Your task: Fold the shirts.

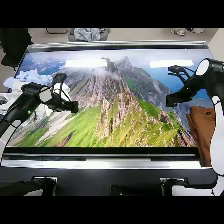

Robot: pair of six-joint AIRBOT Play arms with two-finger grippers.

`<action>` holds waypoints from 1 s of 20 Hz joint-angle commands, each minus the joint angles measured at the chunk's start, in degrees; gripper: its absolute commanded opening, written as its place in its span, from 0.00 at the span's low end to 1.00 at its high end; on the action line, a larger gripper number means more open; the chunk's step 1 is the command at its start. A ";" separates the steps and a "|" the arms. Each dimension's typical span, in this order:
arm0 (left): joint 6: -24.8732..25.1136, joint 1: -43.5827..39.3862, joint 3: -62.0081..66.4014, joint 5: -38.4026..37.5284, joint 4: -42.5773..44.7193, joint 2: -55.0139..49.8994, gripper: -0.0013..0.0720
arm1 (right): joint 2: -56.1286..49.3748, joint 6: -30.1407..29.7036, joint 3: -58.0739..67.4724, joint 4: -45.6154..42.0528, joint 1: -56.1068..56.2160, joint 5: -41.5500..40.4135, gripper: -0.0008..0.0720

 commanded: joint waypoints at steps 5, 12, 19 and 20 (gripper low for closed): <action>0.02 -0.04 -0.02 0.02 0.00 0.04 0.93 | -0.02 0.02 0.00 0.02 0.04 0.02 0.85; 0.02 -0.04 -0.02 0.02 0.00 0.04 0.93 | -0.02 0.02 0.00 0.02 0.04 0.02 0.85; 0.00 -0.04 -0.04 3.17 -0.02 -0.09 0.93 | -0.02 0.07 0.00 0.07 0.04 -10.75 0.85; 0.00 -0.04 -0.04 5.73 0.00 -0.44 0.93 | -0.02 0.07 0.00 0.07 0.04 -12.70 0.85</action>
